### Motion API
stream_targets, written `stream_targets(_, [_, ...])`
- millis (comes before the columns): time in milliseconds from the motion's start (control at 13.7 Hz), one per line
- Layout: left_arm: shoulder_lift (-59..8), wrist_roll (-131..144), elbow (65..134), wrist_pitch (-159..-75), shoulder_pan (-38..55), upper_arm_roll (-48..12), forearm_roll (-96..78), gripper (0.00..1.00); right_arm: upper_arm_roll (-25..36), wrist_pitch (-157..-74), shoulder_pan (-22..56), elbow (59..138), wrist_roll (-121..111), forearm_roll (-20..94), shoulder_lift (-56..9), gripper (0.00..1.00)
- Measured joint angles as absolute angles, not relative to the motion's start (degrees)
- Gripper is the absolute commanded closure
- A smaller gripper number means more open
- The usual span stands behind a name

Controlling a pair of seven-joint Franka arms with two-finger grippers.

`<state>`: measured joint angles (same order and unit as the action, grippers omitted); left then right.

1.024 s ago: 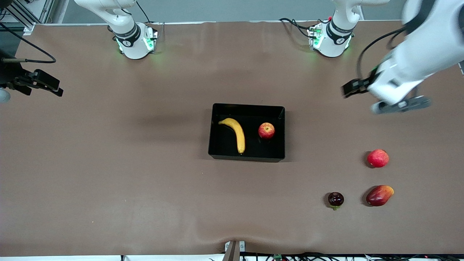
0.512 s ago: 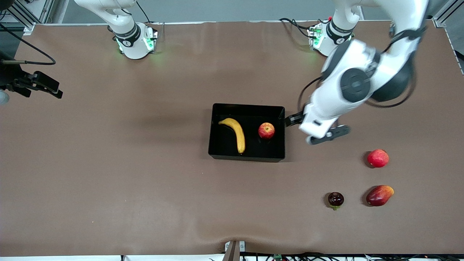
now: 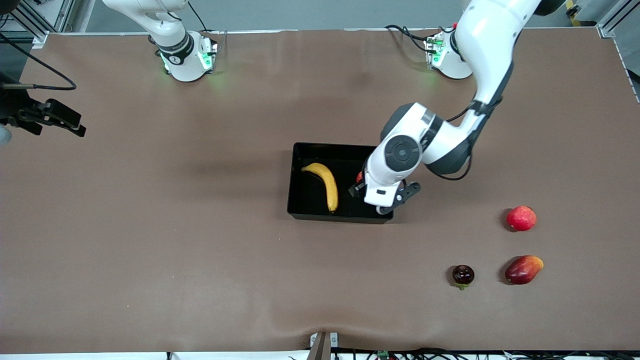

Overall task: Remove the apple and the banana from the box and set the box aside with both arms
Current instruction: 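Reach the left gripper into the black box and grasp the red apple, then lift the apple out with the left gripper and carry it beside the fruits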

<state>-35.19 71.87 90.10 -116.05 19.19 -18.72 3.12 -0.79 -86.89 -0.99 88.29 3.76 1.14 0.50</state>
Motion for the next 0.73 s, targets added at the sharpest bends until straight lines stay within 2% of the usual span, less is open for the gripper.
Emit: stream_targets(732, [-42.3, 77.0, 90.1, -116.2, 21.4, -18.7, 8.7, 0.00, -0.8, -86.9, -1.0, 88.3, 3.8, 1.1, 0.4, 0.00])
